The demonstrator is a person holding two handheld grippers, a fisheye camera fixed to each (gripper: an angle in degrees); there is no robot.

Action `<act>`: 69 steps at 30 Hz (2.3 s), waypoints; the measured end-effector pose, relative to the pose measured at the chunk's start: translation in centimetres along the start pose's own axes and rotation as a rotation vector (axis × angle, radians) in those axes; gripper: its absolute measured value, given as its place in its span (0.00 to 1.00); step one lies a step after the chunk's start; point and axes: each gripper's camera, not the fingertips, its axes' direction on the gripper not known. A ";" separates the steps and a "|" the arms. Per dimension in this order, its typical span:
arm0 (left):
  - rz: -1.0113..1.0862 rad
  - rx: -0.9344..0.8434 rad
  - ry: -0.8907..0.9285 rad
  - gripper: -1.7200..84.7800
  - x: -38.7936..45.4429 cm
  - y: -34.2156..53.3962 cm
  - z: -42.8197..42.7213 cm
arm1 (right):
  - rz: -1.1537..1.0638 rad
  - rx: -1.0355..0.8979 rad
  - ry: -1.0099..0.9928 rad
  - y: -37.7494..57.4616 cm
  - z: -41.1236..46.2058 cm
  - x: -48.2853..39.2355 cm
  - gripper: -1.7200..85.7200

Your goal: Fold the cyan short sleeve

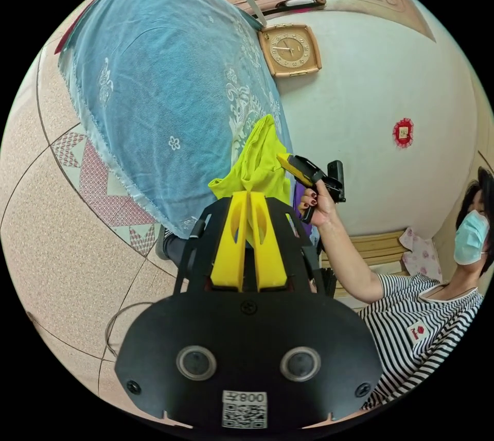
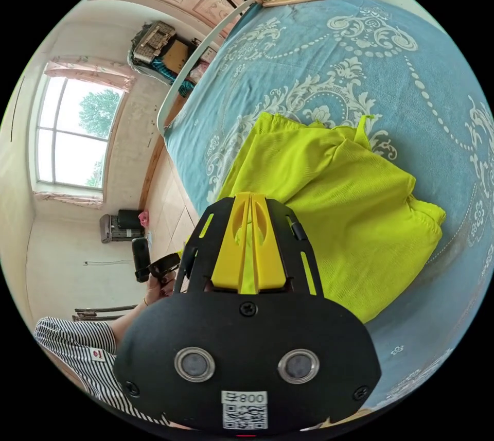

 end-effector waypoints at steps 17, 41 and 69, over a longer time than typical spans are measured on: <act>-0.160 -0.049 0.159 0.15 -2.7 4.9 3.7 | 0.048 0.080 -0.031 12.1 -6.7 3.5 0.04; 0.325 -0.706 -0.110 0.09 19.9 7.8 23.6 | 0.460 0.091 -0.398 41.3 -4.4 14.5 0.10; 0.374 -0.661 -0.077 0.03 33.8 9.3 25.2 | 0.479 0.168 -0.806 50.8 2.0 15.8 0.13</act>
